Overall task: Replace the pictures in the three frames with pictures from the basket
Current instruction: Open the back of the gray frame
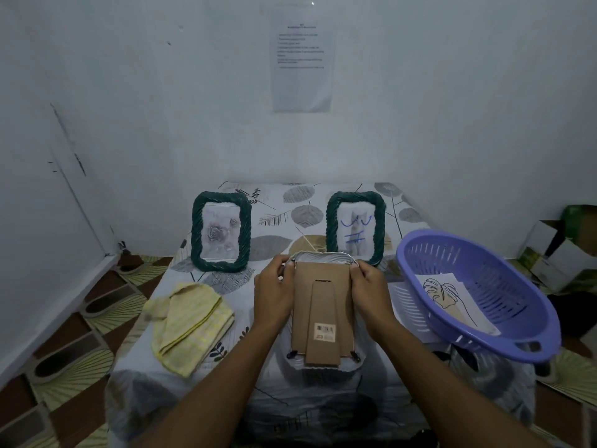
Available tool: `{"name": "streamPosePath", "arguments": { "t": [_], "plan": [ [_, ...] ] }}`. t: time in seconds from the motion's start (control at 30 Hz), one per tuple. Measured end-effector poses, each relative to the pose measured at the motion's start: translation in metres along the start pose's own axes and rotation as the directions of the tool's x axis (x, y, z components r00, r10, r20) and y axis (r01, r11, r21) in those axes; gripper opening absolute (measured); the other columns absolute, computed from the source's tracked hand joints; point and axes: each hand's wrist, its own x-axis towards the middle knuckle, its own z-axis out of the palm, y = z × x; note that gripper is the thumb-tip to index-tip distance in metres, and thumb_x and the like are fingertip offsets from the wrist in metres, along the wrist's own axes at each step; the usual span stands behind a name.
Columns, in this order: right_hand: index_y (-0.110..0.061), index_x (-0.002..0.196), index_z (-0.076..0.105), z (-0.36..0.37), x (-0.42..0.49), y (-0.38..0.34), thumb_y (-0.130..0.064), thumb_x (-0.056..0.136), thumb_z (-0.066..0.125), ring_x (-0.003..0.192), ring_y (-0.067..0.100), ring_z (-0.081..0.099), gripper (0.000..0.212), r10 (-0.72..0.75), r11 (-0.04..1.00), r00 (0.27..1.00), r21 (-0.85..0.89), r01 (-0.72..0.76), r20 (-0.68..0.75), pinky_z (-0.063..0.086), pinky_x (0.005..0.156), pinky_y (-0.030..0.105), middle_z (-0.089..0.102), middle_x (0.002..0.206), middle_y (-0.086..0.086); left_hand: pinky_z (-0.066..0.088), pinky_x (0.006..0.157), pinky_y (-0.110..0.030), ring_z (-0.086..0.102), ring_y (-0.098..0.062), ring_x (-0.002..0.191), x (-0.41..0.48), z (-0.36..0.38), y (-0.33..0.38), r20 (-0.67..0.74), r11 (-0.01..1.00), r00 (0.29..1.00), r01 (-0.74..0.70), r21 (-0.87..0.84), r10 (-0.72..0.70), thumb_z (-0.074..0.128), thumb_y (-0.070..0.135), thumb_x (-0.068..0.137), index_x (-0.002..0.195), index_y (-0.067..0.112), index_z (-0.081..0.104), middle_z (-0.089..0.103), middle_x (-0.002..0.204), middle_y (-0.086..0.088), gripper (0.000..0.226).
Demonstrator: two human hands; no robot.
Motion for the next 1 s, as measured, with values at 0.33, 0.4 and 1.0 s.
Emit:
{"name": "streamPosePath", "arguments": {
  "t": [0.33,0.4,1.0],
  "plan": [
    [0.0,0.098,0.061,-0.016,0.032,0.029,-0.021,0.101,0.039,0.082,0.034,0.055,0.031,0.137,0.986,0.99,-0.096,-0.133,0.031,0.044,0.072,0.041,0.057,0.086,0.023,0.047,0.083,-0.03,0.061,-0.023,0.096,0.003,0.031,-0.013,0.12,0.988,0.985,0.114,0.103,-0.126,0.049,0.017,0.096,0.112,0.012,0.067,0.069,0.102,-0.009,0.024],
    [-0.002,0.127,0.055,-0.018,0.033,0.032,-0.018,0.101,0.041,0.109,0.033,0.057,0.034,0.145,0.979,0.988,-0.156,-0.135,0.056,0.046,0.092,0.043,0.062,0.118,0.018,0.043,0.081,-0.027,0.058,-0.02,0.095,0.002,0.035,-0.015,0.207,0.981,0.966,0.123,0.148,-0.152,0.049,0.021,0.096,0.108,0.015,0.063,0.067,0.1,-0.007,0.02],
    [-0.021,0.134,0.054,-0.067,-0.027,0.07,-0.033,0.086,0.066,0.111,0.016,0.048,0.051,-0.179,0.8,0.933,-0.505,0.323,0.314,0.035,0.085,0.026,0.059,0.131,-0.001,0.024,0.099,-0.032,0.032,-0.02,0.129,-0.056,0.005,-0.029,0.516,0.898,0.856,-0.214,0.385,-0.017,0.041,0.064,0.073,0.143,0.024,0.035,0.046,0.14,0.0,0.081]
  ]
}}
